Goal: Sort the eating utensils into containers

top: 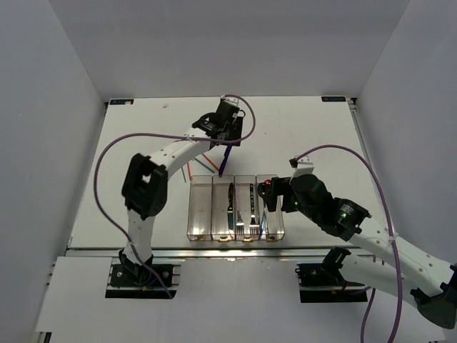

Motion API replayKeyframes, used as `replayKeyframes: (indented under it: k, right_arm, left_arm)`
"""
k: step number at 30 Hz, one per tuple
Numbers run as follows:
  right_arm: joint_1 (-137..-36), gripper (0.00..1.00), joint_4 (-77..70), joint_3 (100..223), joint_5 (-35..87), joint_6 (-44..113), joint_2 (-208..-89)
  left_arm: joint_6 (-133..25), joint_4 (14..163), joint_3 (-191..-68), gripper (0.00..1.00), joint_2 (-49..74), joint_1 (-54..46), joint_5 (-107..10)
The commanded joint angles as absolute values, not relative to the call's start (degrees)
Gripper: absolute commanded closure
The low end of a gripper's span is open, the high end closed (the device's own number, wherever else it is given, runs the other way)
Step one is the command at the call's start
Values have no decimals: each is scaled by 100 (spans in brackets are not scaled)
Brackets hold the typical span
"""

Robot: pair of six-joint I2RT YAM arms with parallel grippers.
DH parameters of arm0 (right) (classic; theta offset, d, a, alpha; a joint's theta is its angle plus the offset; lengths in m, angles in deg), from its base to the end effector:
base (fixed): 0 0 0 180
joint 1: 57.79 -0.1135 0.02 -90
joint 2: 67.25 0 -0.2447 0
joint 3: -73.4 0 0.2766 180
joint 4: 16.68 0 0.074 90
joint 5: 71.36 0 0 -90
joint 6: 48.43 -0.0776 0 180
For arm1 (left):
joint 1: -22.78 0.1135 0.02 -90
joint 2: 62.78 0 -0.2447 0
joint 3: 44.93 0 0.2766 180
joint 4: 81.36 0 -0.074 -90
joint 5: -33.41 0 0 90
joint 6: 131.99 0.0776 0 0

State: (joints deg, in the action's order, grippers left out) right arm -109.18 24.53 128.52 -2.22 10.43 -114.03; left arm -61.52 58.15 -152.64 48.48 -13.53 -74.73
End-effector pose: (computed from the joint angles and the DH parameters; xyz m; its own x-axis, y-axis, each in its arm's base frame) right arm 0.1771 0.1775 0.2524 -0.5710 0.0594 -0.8188 -0.2901 0.9184 0.2689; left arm 0.4100 -0.2713 0.2217 -0.6558 0.0877 -0.7498 0.1731 0.9842 -0.0363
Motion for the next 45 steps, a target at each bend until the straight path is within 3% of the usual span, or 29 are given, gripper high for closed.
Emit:
replayKeyframes:
  k: [1,6,14,24,32,43,45]
  right_arm:
    - [-10885,11,2511,13005,-307,1037,-11216]
    - [-10885,11,2669,13005,-438,1098,-11181]
    - [-10885,11,2608,12917,-430,1125,-11216]
    - [-10885,11,2511,12794,-307,1090,-11146]
    - [-10885,11,2573,12768,-351,1090,-11005]
    - [-10885,11,2555,12732,-351,1098,-10943]
    - [-10885,11,2538,12724,-360,1090,-10926]
  left_arm:
    - [-5474,4718,-16159,24,5690,-1071,-6742]
    - [-5394,3655,-17566,26,6623,-956,-6565]
    - [-5500,3505,-17295,34,6738,-956,-6143]
    - [-5509,3505,-17294,36,6949,-991,-5976]
    - [-5509,3373,-17410,47,7239,-1000,-5993]
    - [-5465,3268,-17216,52,7538,-1000,-5906]
    - [-5447,3312,-17111,58,7538,-1000,-5897]
